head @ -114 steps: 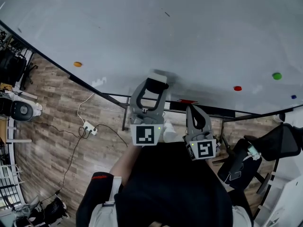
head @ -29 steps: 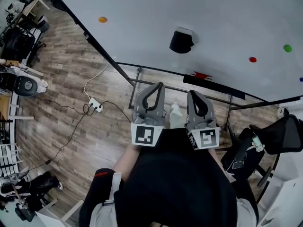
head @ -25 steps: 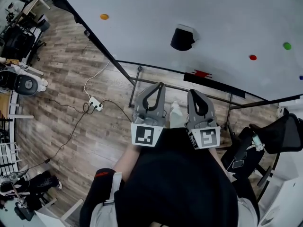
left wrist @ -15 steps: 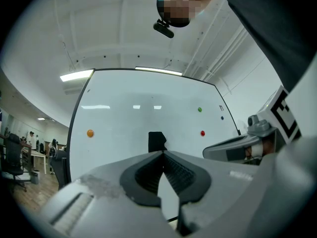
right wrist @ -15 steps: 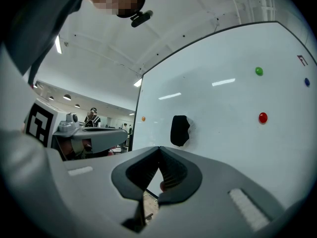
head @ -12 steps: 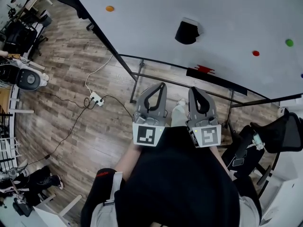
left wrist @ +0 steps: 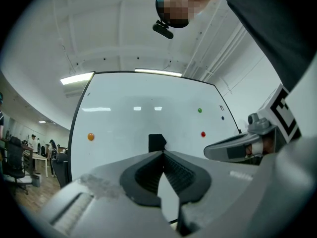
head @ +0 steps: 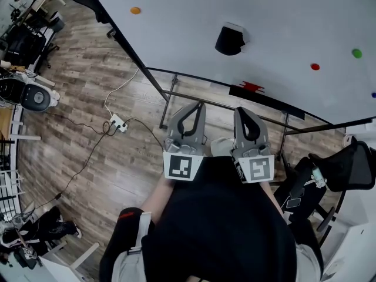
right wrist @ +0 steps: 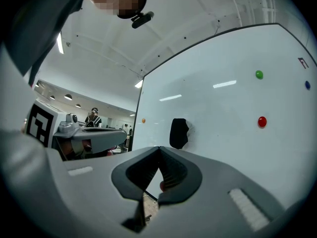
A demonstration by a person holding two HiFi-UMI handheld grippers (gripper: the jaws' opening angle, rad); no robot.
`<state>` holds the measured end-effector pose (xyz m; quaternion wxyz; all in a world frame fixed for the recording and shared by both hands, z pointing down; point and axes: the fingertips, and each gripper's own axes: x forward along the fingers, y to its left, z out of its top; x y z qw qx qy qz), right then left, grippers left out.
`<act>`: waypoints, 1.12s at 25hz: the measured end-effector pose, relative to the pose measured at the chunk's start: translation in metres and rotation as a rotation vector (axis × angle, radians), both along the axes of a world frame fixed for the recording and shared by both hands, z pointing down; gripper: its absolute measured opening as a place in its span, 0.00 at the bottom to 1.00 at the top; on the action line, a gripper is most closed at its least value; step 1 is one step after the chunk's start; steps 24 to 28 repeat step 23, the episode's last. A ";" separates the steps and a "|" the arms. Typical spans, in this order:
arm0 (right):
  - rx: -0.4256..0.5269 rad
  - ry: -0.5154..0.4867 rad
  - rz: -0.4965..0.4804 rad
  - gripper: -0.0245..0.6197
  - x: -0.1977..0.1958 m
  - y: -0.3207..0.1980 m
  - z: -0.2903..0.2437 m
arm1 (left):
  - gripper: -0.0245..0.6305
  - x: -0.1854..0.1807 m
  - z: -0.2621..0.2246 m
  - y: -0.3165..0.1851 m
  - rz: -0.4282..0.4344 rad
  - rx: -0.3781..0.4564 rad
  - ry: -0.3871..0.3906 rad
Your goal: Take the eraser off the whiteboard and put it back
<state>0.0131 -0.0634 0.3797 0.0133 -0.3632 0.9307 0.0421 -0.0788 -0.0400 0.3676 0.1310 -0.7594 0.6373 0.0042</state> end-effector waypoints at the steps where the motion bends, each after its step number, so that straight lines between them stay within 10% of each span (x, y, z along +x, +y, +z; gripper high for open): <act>1: 0.000 -0.002 0.003 0.04 0.002 -0.001 -0.001 | 0.04 0.002 -0.001 -0.001 0.004 0.004 -0.005; 28: -0.024 0.021 0.006 0.04 0.008 -0.007 0.007 | 0.04 0.011 0.005 -0.010 0.015 -0.011 -0.008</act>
